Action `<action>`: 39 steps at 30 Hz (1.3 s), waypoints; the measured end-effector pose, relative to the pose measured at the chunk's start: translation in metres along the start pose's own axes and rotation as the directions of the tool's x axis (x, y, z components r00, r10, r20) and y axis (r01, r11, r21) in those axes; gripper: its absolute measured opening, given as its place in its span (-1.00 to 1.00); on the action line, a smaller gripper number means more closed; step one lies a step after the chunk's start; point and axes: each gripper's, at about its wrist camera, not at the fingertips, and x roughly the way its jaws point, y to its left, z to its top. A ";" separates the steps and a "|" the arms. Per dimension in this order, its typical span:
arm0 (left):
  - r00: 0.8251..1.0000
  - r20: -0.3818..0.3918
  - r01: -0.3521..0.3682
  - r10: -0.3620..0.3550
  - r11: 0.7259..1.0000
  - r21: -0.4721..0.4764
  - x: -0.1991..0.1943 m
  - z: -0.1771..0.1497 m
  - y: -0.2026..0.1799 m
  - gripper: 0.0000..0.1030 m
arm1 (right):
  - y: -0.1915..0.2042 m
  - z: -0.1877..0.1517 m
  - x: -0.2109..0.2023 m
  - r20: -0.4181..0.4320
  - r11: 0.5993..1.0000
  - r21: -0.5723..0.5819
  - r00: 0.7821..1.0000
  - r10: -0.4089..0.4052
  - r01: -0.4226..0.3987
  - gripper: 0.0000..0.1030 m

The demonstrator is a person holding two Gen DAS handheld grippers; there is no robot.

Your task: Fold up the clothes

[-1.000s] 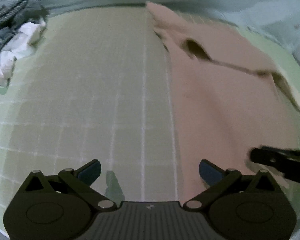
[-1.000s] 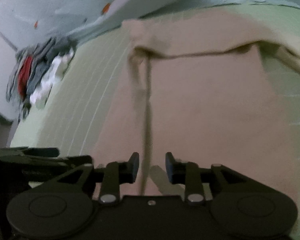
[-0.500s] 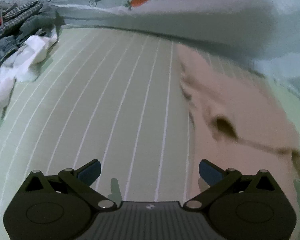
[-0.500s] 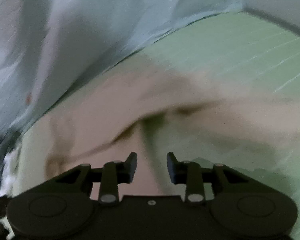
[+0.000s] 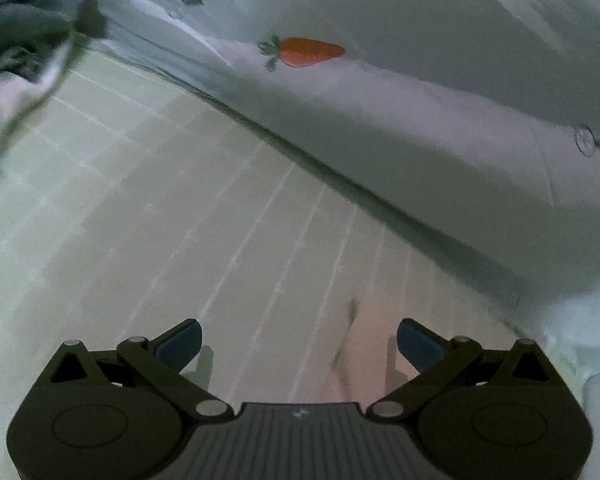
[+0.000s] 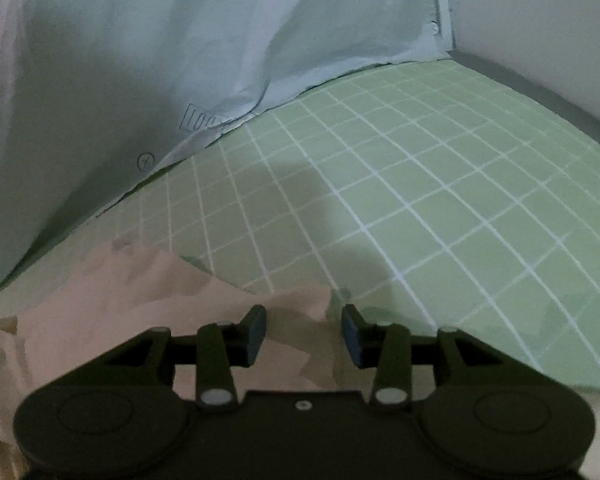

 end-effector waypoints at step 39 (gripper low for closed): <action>0.972 0.015 -0.207 0.236 0.819 0.535 0.096 -0.017 -0.145 -0.63 | -0.050 0.040 -0.020 0.125 0.980 0.170 0.985 -0.123 0.101 -0.93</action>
